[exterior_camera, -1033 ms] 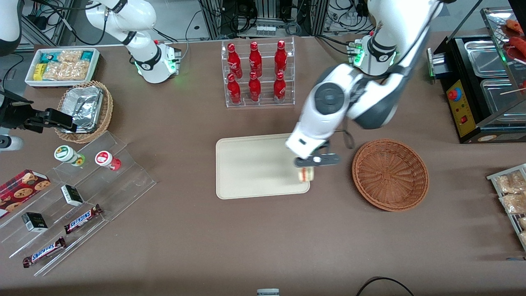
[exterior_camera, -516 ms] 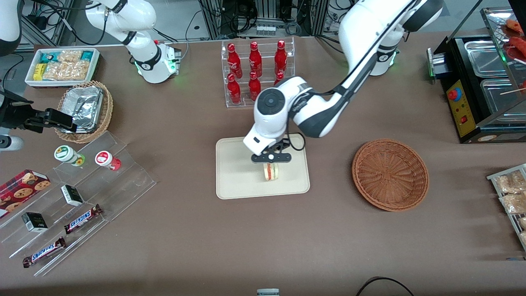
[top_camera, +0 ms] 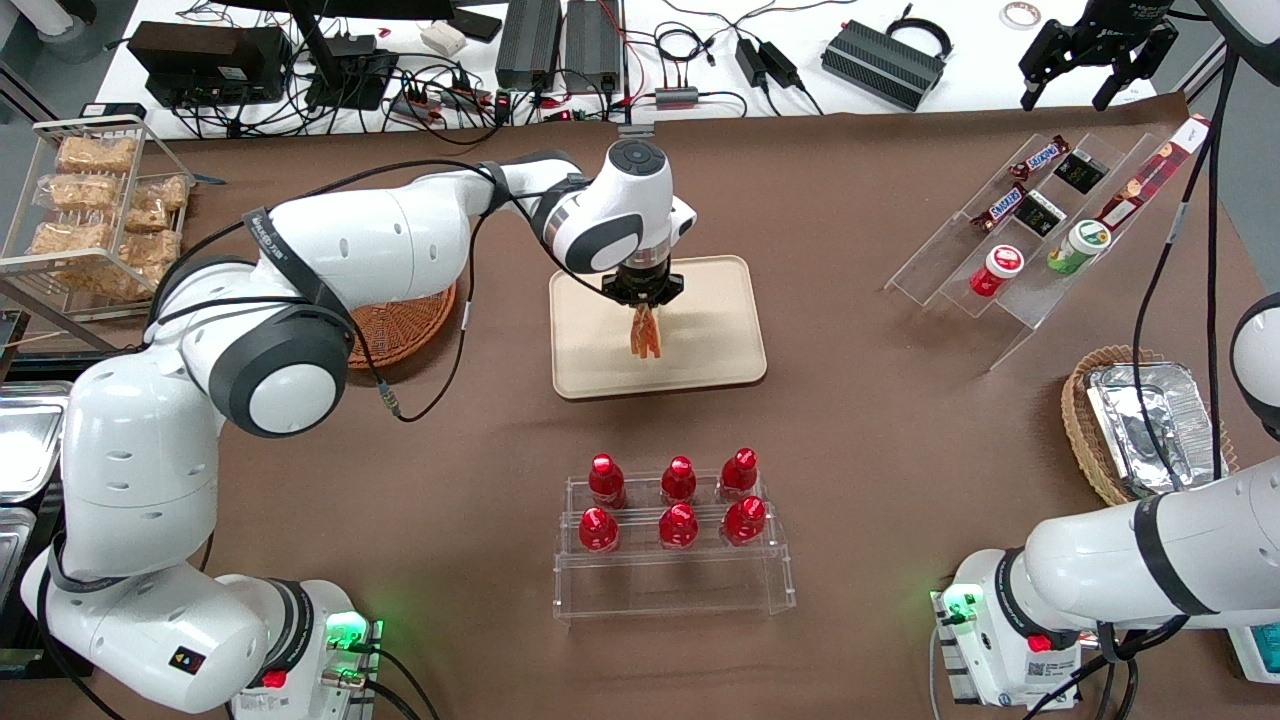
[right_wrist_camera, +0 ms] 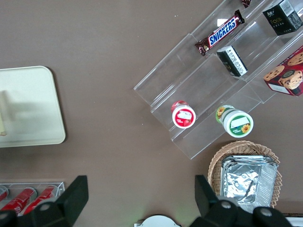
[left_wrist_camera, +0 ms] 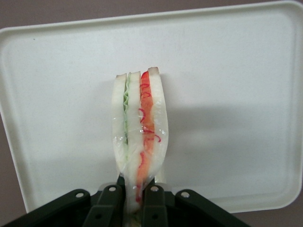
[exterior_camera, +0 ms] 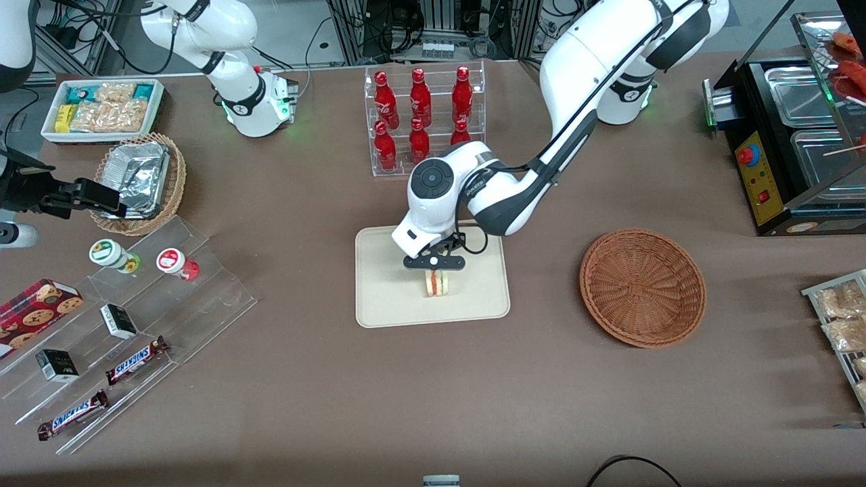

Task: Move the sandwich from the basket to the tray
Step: 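Lower the sandwich onto the tray and open the left gripper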

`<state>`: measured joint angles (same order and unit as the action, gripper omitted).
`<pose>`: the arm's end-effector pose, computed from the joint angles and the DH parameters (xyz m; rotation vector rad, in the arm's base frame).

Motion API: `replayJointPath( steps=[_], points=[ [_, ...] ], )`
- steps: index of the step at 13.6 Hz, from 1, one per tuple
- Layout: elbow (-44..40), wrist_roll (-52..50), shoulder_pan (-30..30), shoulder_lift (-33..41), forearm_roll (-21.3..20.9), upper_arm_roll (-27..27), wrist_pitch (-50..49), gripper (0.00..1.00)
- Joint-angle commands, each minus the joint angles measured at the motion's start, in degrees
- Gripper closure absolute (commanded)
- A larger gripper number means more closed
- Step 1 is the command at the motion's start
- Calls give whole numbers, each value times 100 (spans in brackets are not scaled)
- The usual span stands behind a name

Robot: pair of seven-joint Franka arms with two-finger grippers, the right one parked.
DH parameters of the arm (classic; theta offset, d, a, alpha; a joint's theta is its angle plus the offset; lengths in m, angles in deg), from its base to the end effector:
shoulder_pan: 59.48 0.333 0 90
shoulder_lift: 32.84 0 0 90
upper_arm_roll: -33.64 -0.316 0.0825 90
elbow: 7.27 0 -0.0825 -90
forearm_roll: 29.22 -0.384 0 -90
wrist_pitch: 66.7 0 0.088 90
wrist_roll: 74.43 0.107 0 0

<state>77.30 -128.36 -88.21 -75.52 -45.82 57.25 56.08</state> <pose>0.4859 -0.5242 0.2608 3.1285 -0.0547 -0.0522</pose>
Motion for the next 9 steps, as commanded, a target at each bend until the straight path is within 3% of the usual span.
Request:
replayJointPath(
  steps=[1,4,5,6,7,9],
  points=[
    [-256,-136,-186,-267,-264,-31,17,100],
    [-230,-127,-186,-321,-291,-31,219,100],
    [-230,-127,-186,-329,-282,-31,220,90],
    [-239,-118,-186,-329,-291,-31,220,29],
    [-239,-110,-178,-312,-299,-31,211,1],
    [-256,-118,-143,-233,-291,-31,158,0]
  ],
)
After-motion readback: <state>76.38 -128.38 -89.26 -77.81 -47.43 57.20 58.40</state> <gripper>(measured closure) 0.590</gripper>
